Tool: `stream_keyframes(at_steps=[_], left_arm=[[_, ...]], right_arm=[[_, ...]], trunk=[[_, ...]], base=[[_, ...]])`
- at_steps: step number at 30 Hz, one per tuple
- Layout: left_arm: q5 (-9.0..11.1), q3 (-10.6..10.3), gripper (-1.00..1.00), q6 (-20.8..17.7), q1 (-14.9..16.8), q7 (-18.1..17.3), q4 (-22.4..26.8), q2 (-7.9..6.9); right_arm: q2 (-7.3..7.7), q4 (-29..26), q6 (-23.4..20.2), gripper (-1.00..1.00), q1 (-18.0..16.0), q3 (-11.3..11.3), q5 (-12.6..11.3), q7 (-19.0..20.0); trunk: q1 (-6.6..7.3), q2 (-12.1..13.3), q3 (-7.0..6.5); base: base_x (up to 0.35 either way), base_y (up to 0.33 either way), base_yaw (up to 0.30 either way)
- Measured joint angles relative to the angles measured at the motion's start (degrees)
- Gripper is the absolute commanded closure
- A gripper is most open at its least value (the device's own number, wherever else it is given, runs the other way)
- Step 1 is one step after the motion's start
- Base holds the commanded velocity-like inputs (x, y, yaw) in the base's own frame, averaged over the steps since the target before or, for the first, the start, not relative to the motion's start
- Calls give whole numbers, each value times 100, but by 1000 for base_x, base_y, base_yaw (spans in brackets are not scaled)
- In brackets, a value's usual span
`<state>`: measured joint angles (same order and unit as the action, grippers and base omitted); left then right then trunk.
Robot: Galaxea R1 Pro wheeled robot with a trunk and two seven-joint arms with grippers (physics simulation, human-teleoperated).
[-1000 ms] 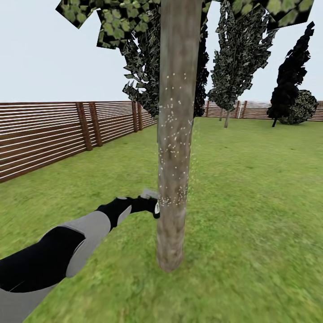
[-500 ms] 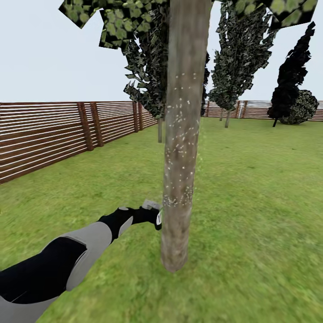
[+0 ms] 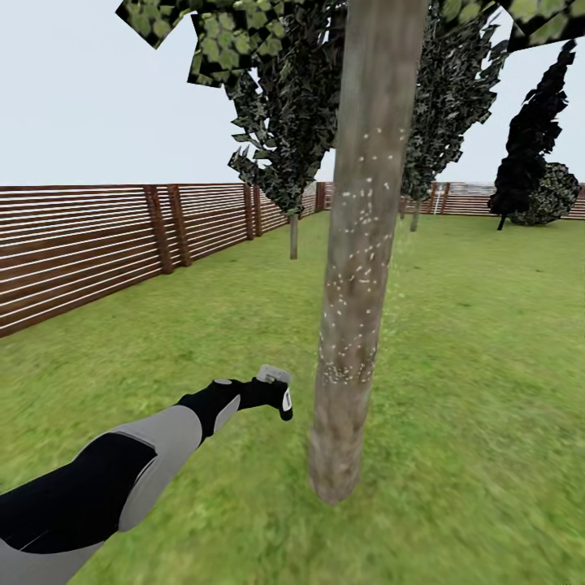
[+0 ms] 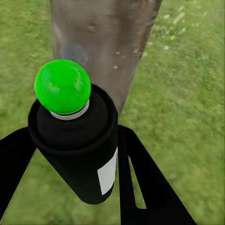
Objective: In the garden, pick up the pesticide atomizer on the floor and spray pesticide onto both trees until each tree trunk is fully covered.
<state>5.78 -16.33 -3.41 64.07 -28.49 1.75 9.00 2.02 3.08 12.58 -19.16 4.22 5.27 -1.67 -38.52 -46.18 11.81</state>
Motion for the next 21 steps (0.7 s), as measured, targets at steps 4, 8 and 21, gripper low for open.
stream_keyframes(at_steps=[4,8,21], left_arm=[[0,-1,100,1,0,-5,0,4],[0,-2,100,1,-4,-6,0,5],[0,8,100,-11,-140,1,0,-4]], right_arm=[[0,0,1,-100,0,0,0,0],[0,2,-1,-100,0,0,0,0],[-7,3,-1,-100,0,9,0,7]], trunk=[[0,0,0],[0,0,0],[0,0,36]], base=[[16,68,-223],[1,99,-273],[116,335,-18]])
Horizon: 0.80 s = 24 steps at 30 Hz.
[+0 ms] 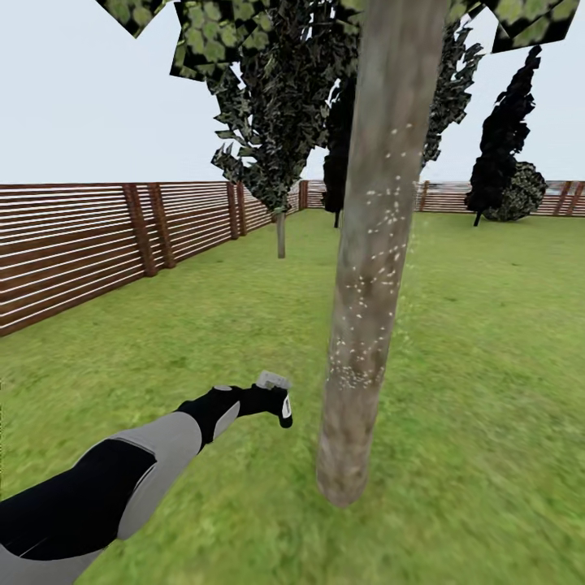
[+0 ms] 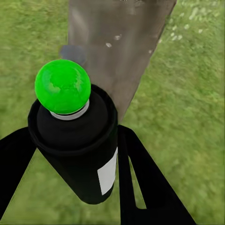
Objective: In the garden, pick up the pesticide atomizer on the floor and spray pesticide onto both trees until each tree trunk is fully covered.
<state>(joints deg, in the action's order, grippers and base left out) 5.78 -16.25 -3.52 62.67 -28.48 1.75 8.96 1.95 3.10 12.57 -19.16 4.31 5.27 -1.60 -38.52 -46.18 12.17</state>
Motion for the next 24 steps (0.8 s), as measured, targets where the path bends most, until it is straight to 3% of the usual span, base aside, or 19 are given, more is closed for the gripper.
stream_keyframes(at_steps=[10,16,24], left_arm=[[0,-9,100,3,-29,-2,0,0],[0,-10,100,3,-31,-9,0,0],[1,-8,100,3,-28,-9,0,0]], right_arm=[[91,-3,22,-100,0,-24,-28,-34],[86,-3,18,-100,0,-20,-26,-34],[86,-3,11,-100,0,-18,-26,-25]], trunk=[[0,0,1],[0,0,1],[0,0,1]], base=[[167,335,-51],[163,324,-267],[15,343,-300]])
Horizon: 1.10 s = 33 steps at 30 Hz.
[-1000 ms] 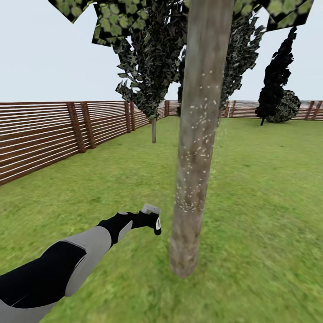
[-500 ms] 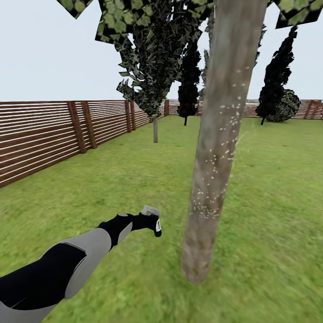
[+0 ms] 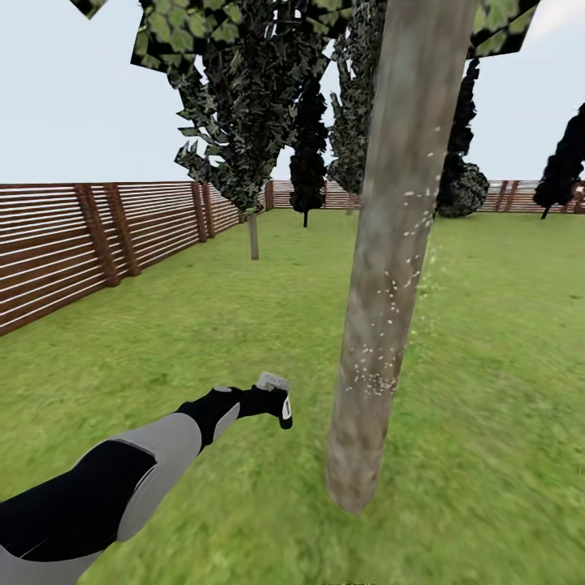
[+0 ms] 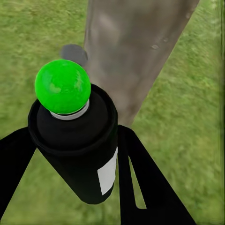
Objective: In the garden, pick up the pesticide atomizer on the floor and spray pesticide onto both trees until each tree trunk is fully covered.
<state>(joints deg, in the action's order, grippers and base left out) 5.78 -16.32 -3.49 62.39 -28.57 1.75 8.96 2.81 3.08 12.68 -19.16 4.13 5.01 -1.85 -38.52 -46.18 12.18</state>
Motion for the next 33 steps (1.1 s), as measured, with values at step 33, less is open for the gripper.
stream_keyframes(at_steps=[33], left_arm=[[0,6,100,0,-2,9,0,0]], right_arm=[[-18,0,-7,-100,0,0,0,0]], trunk=[[0,0,0]], base=[[63,340,-300]])
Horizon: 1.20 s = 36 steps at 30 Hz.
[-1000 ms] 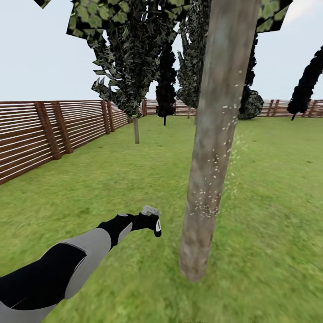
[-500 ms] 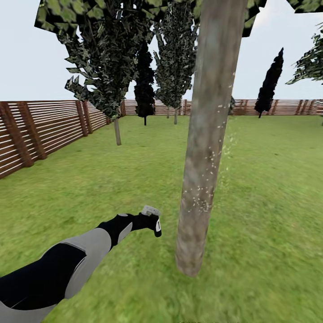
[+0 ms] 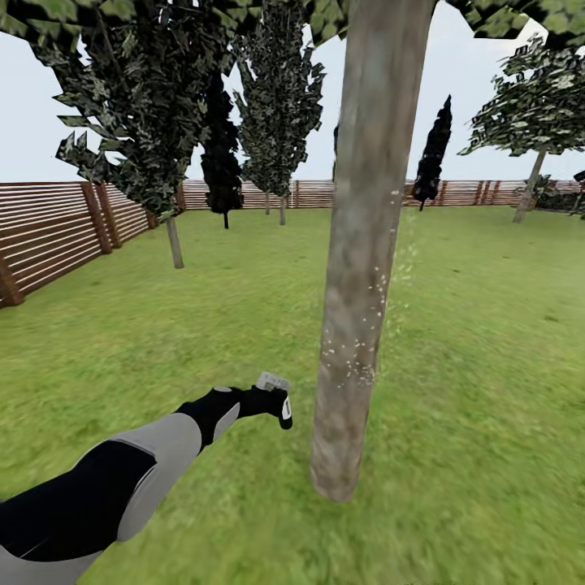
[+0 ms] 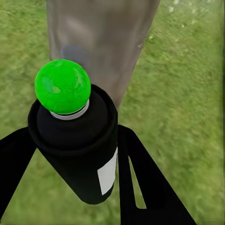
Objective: In the garden, pick up the pesticide atomizer on the floor and spray pesticide onto both trees until each tree trunk is fully covered.
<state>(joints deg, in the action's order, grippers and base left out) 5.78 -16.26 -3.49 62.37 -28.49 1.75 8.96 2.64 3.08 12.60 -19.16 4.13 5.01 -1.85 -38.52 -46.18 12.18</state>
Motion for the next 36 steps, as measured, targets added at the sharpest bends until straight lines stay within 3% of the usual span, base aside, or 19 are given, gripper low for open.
stream_keyframes(at_steps=[9,19,29,36], left_arm=[[-1,-8,100,0,1,0,0,0],[-1,-8,100,-9,-3,-2,0,0],[-1,-7,100,0,-1,-9,0,0],[1,-21,100,0,-1,-24,0,29]], right_arm=[[-2,0,-1,-100,0,0,0,0],[-9,0,-2,-100,0,0,0,8],[-17,0,-3,-100,0,0,0,14],[-17,-20,2,-100,0,12,5,16]], trunk=[[0,0,0],[0,0,0],[0,0,0],[0,0,10]], base=[[26,345,-289],[2,350,-118],[137,334,-297],[82,87,-199]])
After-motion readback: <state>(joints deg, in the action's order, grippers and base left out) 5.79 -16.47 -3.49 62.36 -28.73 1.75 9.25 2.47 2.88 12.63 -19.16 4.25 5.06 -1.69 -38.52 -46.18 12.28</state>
